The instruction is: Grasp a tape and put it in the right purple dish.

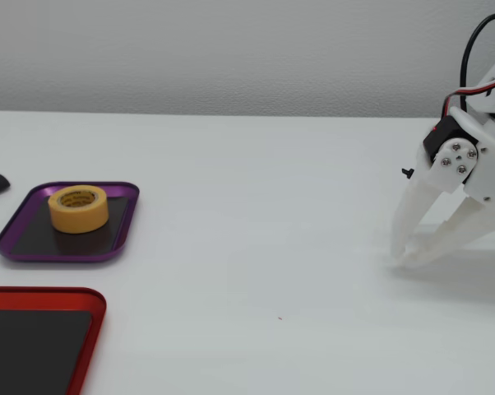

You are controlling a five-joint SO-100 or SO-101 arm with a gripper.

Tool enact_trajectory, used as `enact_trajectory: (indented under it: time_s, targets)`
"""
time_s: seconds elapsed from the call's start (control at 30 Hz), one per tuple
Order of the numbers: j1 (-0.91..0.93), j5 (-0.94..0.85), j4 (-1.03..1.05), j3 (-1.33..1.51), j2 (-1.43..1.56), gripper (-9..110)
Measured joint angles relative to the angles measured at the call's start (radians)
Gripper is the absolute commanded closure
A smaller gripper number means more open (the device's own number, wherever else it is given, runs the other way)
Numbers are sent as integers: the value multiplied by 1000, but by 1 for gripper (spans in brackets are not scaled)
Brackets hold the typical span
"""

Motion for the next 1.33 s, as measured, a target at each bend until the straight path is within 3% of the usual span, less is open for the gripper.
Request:
enact_trajectory:
  time_s: [1.33]
  targets:
    - [0,0,0,0,0,102]
